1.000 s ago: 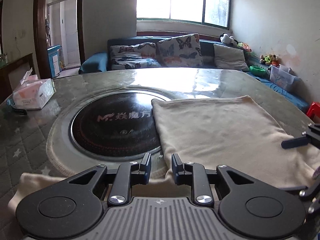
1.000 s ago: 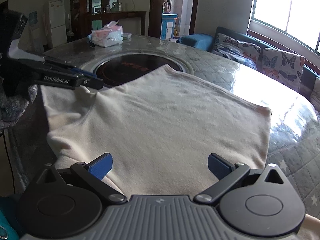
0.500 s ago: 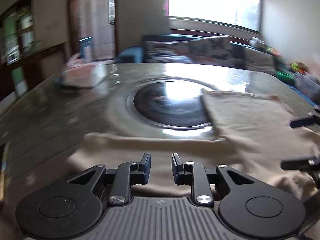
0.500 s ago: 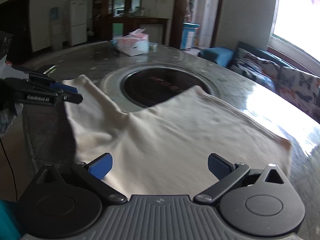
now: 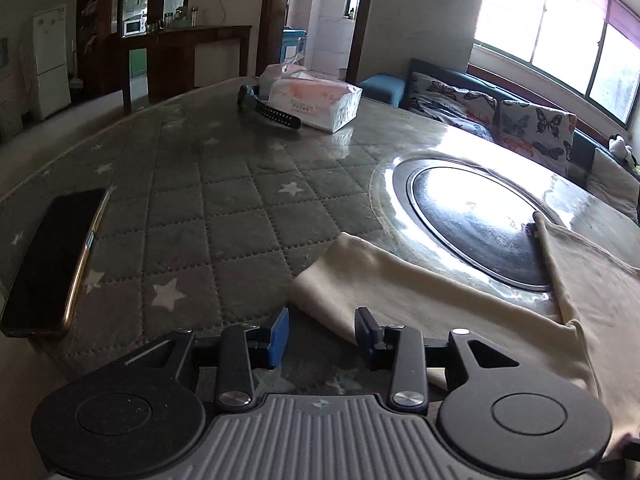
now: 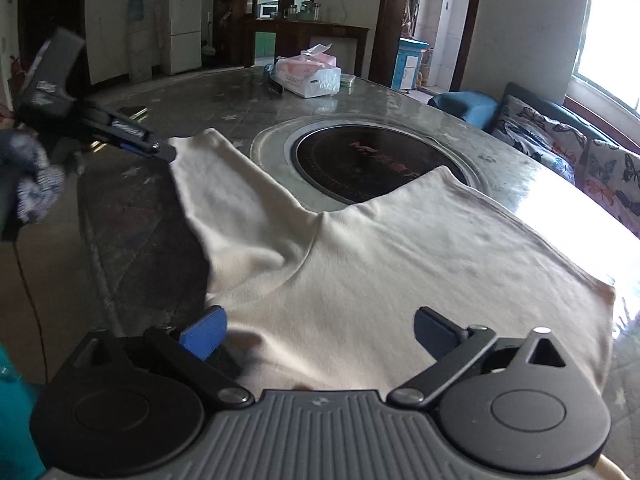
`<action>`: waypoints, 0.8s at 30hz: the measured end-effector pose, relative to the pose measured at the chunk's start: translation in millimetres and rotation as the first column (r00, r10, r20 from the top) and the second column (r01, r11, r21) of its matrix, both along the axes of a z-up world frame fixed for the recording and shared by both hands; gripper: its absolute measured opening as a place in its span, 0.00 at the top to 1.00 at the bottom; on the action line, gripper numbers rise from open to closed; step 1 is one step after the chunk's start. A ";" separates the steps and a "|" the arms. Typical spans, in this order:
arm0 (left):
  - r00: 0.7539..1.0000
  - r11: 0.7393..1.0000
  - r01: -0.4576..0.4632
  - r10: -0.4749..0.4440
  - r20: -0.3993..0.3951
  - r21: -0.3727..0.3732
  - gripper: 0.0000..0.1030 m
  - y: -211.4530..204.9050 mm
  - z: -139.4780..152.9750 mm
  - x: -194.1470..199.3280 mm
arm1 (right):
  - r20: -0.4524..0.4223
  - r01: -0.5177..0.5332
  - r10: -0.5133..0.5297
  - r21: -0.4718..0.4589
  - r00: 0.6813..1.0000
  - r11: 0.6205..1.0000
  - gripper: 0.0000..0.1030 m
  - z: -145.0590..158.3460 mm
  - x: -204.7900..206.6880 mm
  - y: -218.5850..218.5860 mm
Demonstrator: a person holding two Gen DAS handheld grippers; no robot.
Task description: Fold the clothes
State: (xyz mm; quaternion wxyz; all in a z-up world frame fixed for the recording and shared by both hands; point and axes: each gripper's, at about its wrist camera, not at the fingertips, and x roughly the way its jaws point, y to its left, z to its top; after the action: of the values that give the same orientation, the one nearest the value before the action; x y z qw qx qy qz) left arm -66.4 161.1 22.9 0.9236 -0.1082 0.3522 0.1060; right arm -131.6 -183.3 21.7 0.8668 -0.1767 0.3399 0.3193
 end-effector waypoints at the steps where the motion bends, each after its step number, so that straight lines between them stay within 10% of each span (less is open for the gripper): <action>1: 1.000 1.000 -0.001 0.001 -0.001 0.000 0.64 -0.3 -1.0 1.0 | -0.004 -0.008 0.008 -0.016 1.000 1.000 0.11 2.0 -4.1 -1.1; 14: 0.999 0.996 -0.017 0.014 0.041 0.086 0.96 -0.1 -0.2 22.6 | -0.028 -0.136 0.134 -0.092 0.991 0.986 0.92 0.4 -43.1 7.4; 24: 0.999 0.995 -0.013 0.009 0.034 0.102 0.96 3.0 -3.3 41.8 | -0.080 -0.215 0.208 -0.103 0.975 0.971 0.83 3.9 -51.8 4.6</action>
State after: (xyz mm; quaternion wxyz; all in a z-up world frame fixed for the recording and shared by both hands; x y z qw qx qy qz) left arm -24.6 164.1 19.7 0.9330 -0.0645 0.3303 0.1273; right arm -183.4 -178.7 25.6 0.8044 -0.2487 0.3661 0.3964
